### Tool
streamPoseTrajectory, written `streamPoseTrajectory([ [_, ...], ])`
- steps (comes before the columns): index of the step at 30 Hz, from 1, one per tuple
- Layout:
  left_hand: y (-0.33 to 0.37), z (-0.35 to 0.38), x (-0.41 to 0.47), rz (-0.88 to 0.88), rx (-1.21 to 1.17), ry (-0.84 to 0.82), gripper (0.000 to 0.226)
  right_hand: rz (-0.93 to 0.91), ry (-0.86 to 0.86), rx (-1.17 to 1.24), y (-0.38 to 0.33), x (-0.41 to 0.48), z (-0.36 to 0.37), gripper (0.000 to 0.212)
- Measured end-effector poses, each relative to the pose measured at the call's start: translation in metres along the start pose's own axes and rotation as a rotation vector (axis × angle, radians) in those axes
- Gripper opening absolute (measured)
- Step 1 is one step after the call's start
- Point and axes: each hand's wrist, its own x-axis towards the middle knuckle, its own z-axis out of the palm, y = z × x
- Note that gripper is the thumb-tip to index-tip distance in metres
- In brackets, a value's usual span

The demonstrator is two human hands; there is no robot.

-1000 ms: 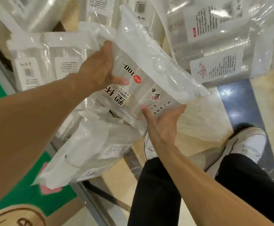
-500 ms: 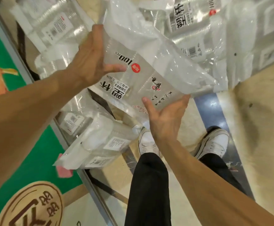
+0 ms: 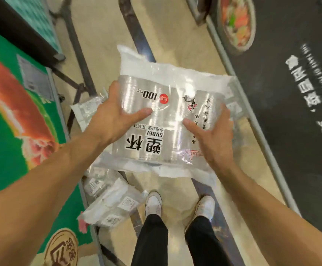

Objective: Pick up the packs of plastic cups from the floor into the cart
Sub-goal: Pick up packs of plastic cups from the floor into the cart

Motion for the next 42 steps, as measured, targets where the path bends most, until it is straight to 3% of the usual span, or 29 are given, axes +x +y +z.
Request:
streamPoseTrajectory([
  [4,0.096,-0.038,-0.035,-0.008,-0.04,0.02,0.101,-0.009,-0.062,0.009,-0.076,-0.009,-0.084,0.114],
  [7,0.169,-0.066,-0.064,-0.012,-0.056,0.029,0.102,0.006,-0.113,0.007,-0.132,-0.019,-0.149,0.129],
  [11,0.244,-0.098,-0.095,-0.019,-0.113,-0.001,0.102,0.009,-0.147,-0.014,-0.207,-0.05,-0.231,0.097],
  [14,0.273,-0.118,-0.09,0.028,-0.113,-0.036,0.107,-0.023,-0.097,-0.056,-0.243,-0.063,-0.277,0.106],
  [16,0.291,-0.126,-0.079,0.068,-0.121,-0.091,0.102,-0.024,-0.081,-0.029,-0.27,-0.084,-0.306,0.1],
  [19,0.357,-0.15,-0.11,0.127,-0.125,-0.145,0.091,-0.044,-0.044,0.005,-0.3,-0.119,-0.345,0.065],
  [22,0.418,-0.166,-0.151,0.216,-0.143,-0.238,0.057,-0.045,0.011,0.037,-0.316,-0.147,-0.374,0.065],
  [25,0.456,-0.168,-0.166,0.309,-0.143,-0.335,0.046,-0.03,0.129,0.076,-0.326,-0.179,-0.402,0.093],
  [28,0.492,-0.16,-0.18,0.394,-0.061,-0.396,0.061,-0.042,0.229,0.093,-0.324,-0.221,-0.432,0.056],
  [29,0.504,-0.154,-0.185,0.429,-0.04,-0.405,0.065,-0.039,0.264,0.107,-0.321,-0.237,-0.441,0.062],
  [32,0.544,-0.133,-0.218,0.532,0.002,-0.54,0.053,0.074,0.422,0.15,-0.293,-0.287,-0.464,0.11],
  [36,0.586,-0.083,-0.286,0.707,0.028,-0.755,0.043,0.173,0.67,0.25,-0.235,-0.369,-0.495,0.144],
  [39,0.611,-0.039,-0.356,0.826,0.059,-0.901,0.091,0.24,0.82,0.315,-0.202,-0.456,-0.515,0.139],
  [41,0.625,-0.013,-0.414,0.874,0.106,-0.982,0.086,0.245,0.904,0.376,-0.191,-0.523,-0.527,0.12],
  [42,0.631,-0.003,-0.446,0.898,0.114,-1.023,0.071,0.233,0.941,0.413,-0.18,-0.555,-0.534,0.102],
])
